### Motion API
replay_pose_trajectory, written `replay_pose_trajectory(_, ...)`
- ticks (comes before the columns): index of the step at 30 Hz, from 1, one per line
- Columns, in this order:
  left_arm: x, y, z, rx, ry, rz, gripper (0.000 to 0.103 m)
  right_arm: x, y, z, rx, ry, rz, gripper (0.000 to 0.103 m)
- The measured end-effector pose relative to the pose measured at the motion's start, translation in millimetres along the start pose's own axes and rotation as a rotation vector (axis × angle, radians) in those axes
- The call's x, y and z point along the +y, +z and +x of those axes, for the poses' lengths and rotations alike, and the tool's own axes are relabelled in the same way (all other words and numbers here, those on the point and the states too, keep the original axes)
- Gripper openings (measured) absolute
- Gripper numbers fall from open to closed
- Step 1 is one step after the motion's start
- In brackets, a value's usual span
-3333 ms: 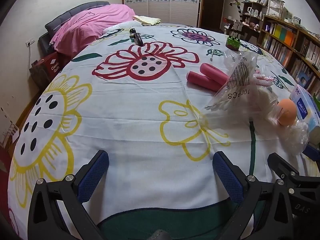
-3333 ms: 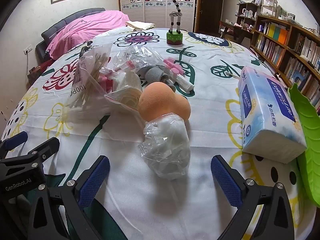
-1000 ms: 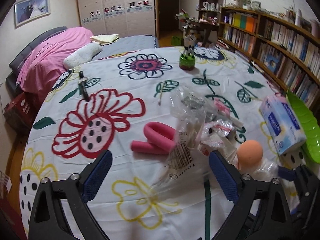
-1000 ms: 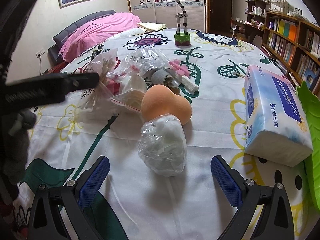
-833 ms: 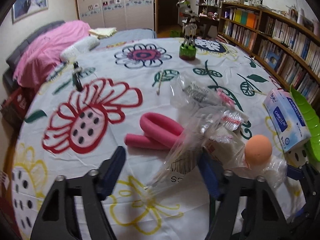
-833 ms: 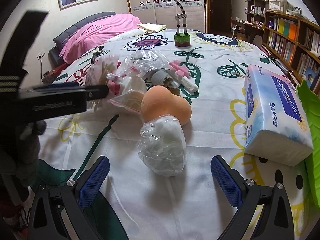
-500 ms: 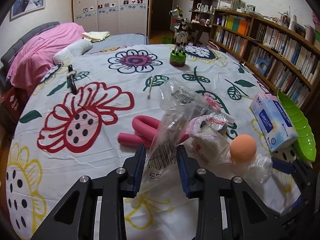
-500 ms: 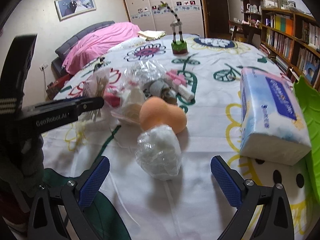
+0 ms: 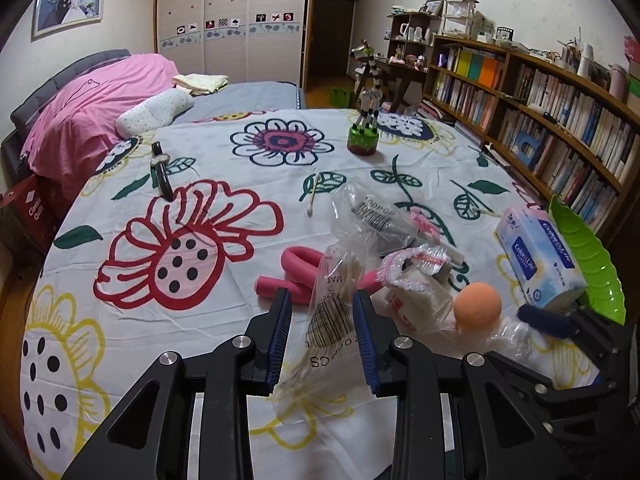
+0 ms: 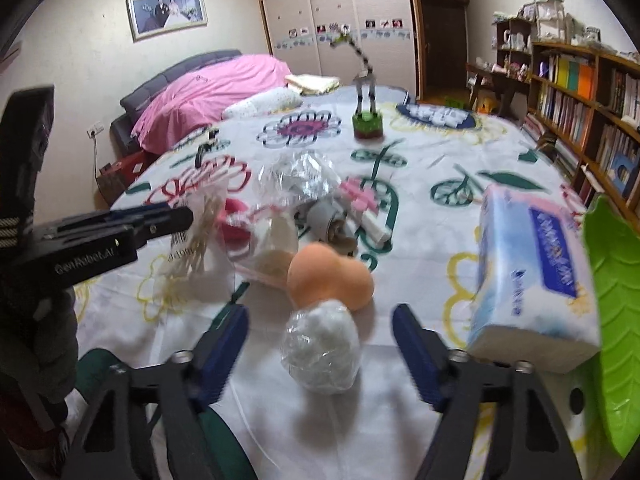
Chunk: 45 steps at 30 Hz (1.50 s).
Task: Organize soft objects
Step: 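Grasp the cotton ball bag with the right gripper while the left grasps a clear bag, then carry the cotton ball bag to the green leaf tray and release it with the right gripper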
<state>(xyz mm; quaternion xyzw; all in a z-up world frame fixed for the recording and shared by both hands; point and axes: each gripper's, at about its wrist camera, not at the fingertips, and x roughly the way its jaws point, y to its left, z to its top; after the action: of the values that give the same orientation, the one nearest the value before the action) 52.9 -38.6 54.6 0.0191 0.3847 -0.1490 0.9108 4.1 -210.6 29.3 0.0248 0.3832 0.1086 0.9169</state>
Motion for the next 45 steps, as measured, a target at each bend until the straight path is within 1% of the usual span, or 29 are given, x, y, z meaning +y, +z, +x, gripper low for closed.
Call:
replay_pose_trajectory(2,0.4,-1.8,4.3,0.011,0.004,0.001,0.033,-0.7,-2.7,9.2,0.033,0.011,0.003,0.051)
replay_pose_trajectory(5,1.6,-3.7,12.1,0.03,0.003,-0.005,0.033,-2.0,-6.0,13.5,0.055,0.023,0.008,0.037)
replay_pose_trajectory(7,1.8,-5.8,17.3,0.039,0.004,-0.008,0.033,-4.7,-7.2,10.1,0.049,0.025,0.019,0.032)
replay_pose_trajectory(16,2.1,-9.7,27.0,0.051,0.007,-0.012,0.033,-8.2,-8.9,-20.5,-0.024,0.063,0.041,0.031)
replay_pose_trajectory(22,0.7,-13.8,37.3,0.077,0.014,-0.003,0.033,-12.0,-7.7,-21.3,-0.032,0.067,0.054,0.031)
replay_pose_trajectory(24,0.0,-15.0,37.5,0.076,0.011,0.001,0.028,-12.4,-8.5,-19.6,-0.027,0.069,0.056,0.031)
replay_pose_trajectory(25,-1.0,-15.0,35.9,0.073,0.006,0.003,0.021,-12.5,-9.0,-18.4,-0.024,0.07,0.056,0.031)
replay_pose_trajectory(28,-2.0,-11.5,22.7,0.032,0.007,0.004,0.017,-13.2,-9.6,-18.6,-0.025,0.072,0.056,0.031)
replay_pose_trajectory(34,-4.0,2.0,-8.6,-0.029,-0.005,-0.004,0.017,-21.0,-7.0,-25.0,-0.043,0.072,0.081,0.031)
replay_pose_trajectory(39,-16.6,11.6,-40.7,-0.091,-0.034,0.025,0.017,-28.9,-3.0,-31.4,-0.061,0.067,0.104,0.031)
replay_pose_trajectory(45,-35.9,20.0,-64.8,-0.129,-0.069,0.059,0.017,-40.6,-0.8,-45.5,-0.096,0.052,0.12,0.031)
